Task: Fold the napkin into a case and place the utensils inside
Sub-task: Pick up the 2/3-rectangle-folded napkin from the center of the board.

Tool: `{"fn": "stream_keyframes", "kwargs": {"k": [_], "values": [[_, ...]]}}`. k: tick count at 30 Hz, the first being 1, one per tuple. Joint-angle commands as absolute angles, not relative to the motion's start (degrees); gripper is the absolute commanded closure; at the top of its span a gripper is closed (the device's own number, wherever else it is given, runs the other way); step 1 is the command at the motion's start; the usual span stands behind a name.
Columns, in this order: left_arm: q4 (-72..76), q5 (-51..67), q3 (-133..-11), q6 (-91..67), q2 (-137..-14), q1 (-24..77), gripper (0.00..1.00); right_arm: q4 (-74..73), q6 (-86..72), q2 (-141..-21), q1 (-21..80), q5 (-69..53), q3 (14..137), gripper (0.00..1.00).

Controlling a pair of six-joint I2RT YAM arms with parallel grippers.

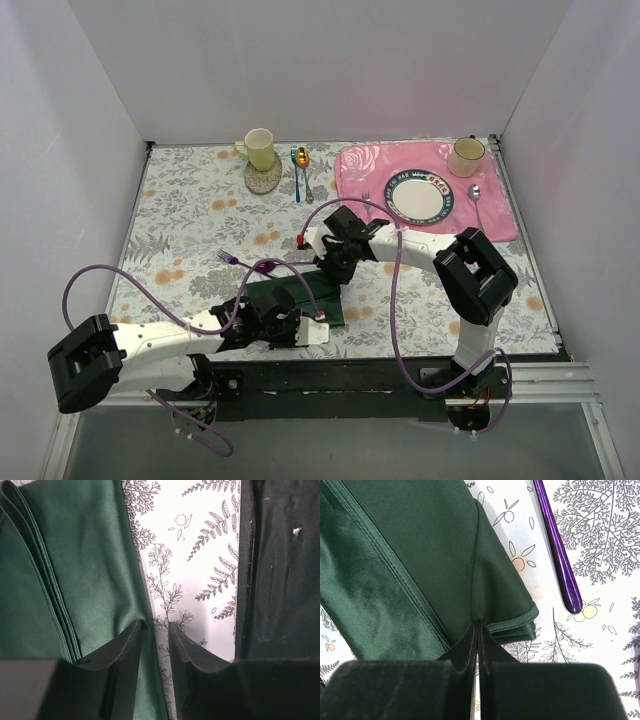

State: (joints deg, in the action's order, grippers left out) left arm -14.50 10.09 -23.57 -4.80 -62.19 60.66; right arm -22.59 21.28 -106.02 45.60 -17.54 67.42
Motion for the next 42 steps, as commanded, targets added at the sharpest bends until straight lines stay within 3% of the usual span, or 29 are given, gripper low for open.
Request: {"fn": "stream_keyframes", "kwargs": {"k": [1,6,12,15,28,42], "values": [[-13.4,6.1,-22.1,-3.9,-62.3,61.4,0.74,-22.8,23.1,-108.3,45.5,-15.2,65.0,0.99],[-12.5,3.5,-22.1,-3.2,-63.0,61.6,0.77,-22.5,23.3,-108.3,45.5,-15.4,64.6,0.99],[-12.1,2.2,-22.4,-2.5,-63.2,61.6,0.97,-22.4,23.6,-108.2,45.4,-15.2,64.6,0.99],[-13.4,2.9,-23.7,-2.7,-62.1,61.8,1.00,-22.4,23.7,-108.3,45.5,-15.2,64.7,0.99],[-17.7,5.5,-29.4,-6.1,-58.4,61.1,1.00,-22.2,24.3,-107.9,45.4,-15.1,64.6,0.99],[-15.0,14.6,-33.0,-5.2,-60.2,45.2,1.00,-21.7,25.8,-107.0,45.5,-16.1,63.8,0.99]]}}
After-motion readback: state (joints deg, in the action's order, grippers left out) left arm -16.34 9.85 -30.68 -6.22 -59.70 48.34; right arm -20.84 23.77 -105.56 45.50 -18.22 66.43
